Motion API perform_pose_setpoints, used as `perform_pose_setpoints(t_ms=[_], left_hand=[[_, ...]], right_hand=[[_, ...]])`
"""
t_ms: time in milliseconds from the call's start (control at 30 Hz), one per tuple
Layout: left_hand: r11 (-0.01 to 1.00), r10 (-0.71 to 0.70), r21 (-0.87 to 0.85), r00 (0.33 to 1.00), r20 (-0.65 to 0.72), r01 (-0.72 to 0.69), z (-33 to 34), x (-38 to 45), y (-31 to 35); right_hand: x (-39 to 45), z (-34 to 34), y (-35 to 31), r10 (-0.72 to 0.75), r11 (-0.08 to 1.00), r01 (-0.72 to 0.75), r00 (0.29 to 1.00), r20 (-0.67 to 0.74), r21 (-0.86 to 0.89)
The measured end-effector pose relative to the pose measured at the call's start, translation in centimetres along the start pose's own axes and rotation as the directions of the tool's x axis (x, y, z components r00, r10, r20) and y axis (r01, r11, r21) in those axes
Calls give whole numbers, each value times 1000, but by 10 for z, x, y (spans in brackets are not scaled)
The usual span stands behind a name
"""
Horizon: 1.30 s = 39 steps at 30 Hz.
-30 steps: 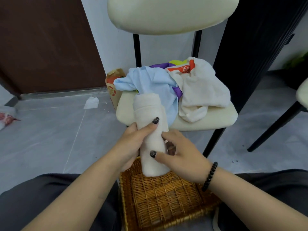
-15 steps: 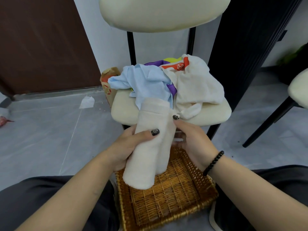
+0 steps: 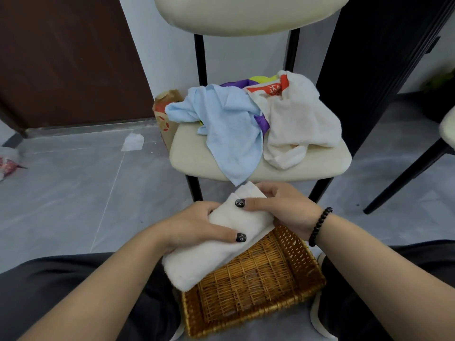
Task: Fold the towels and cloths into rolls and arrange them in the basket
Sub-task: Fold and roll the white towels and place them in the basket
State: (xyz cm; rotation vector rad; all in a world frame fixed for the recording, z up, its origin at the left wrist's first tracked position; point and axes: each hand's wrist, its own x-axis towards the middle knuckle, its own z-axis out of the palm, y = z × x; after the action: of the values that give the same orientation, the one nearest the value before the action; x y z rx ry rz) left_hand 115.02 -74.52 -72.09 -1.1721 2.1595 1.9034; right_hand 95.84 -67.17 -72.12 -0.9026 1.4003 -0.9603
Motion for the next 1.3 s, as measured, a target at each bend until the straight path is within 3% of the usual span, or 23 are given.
perform_pose_setpoints(t_ms=[167,233,333,433,567,733,967,1133,1300], left_hand=[[977,-177,-86,967,181,195,-16,9,-31],[947,-203,-200,951,235,252,-19,13,-49],[863,-218,-413,951,218,292,-19,21,-80],[705,-331,-634,938,105,319,-8,32,-112],[411,-448,-888,894,0,206,16,46,-140],[151,-542,-988,833,-112,-34,41,68,-158],[-33,-682,-980,722,-120,-194,54,103,-188],[-123,-712,-966,699,-73,-226,65,129,-217],[-202,-781,-931,623,-34,-304,76,153,-241]], right_hand=[[11,-3,22,141,973,-127,988,-62,194],[16,-7,32,211,943,-180,974,-85,281],[26,-7,49,287,905,-240,954,-87,351],[38,-4,69,357,849,-277,929,-102,451],[57,2,99,450,777,-332,887,-104,534],[83,9,134,493,704,-335,865,-92,627],[120,22,176,568,594,-332,818,-89,733],[143,26,212,688,537,-467,724,-44,703],[171,27,243,741,503,-538,671,-18,677]])
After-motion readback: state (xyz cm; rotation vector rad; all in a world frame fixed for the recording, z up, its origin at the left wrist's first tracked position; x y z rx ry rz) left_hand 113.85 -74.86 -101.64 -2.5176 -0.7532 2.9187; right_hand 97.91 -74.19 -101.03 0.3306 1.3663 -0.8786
